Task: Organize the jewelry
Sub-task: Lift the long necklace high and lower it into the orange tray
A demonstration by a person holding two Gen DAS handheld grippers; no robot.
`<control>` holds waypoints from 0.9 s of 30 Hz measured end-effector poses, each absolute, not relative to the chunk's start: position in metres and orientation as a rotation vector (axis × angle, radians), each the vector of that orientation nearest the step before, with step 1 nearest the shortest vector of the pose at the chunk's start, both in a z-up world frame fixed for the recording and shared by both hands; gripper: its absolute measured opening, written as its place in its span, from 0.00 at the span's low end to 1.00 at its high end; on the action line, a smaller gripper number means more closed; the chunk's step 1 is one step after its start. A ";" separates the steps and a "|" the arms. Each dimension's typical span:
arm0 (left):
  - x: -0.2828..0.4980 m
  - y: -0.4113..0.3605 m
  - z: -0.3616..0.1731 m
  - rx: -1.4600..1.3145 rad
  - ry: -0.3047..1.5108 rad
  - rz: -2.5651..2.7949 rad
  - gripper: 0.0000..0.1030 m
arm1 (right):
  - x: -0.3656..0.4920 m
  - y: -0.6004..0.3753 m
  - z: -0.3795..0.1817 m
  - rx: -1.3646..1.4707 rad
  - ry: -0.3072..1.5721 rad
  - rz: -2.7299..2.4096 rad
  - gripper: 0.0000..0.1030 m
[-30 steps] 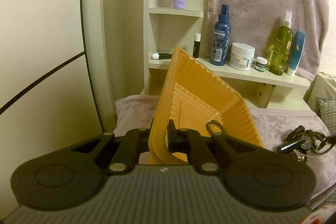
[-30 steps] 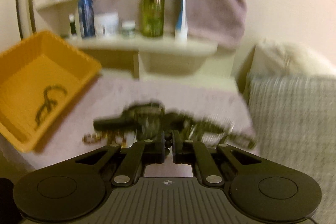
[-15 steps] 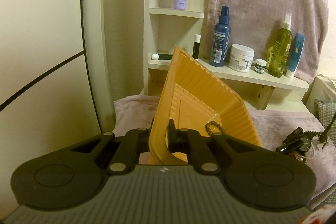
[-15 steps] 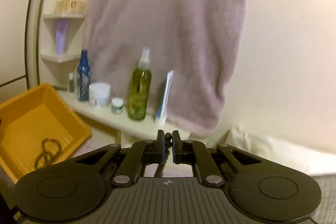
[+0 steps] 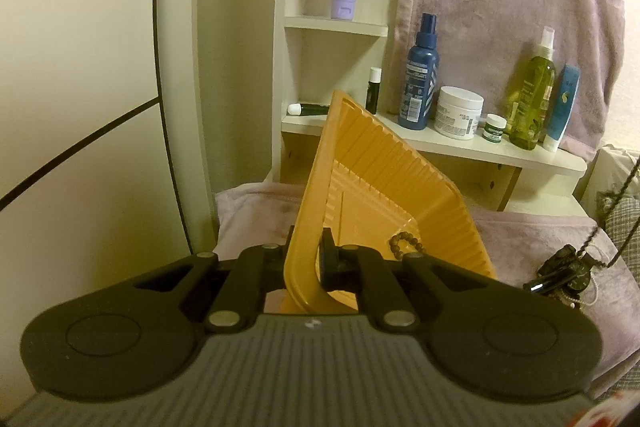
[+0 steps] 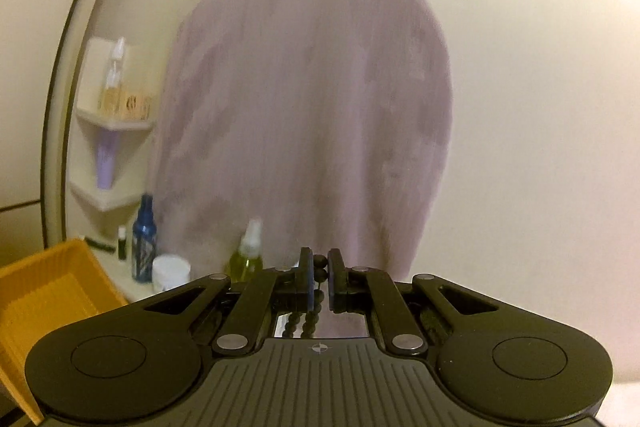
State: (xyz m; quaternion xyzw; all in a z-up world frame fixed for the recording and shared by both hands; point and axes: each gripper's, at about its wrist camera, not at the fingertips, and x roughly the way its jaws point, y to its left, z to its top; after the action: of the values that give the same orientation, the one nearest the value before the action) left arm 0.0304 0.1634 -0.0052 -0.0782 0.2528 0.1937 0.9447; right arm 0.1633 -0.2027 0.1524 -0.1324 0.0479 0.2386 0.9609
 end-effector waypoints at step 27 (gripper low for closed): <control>0.031 0.161 -0.002 -0.155 0.515 0.391 0.07 | 0.140 -0.185 0.243 -0.306 -0.115 0.532 0.06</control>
State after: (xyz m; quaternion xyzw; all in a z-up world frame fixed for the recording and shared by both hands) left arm 0.0307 0.1609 -0.0022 -0.0762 0.2530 0.1921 0.9451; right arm 0.1400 -0.1847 0.2426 -0.1507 -0.0564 0.2616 0.9517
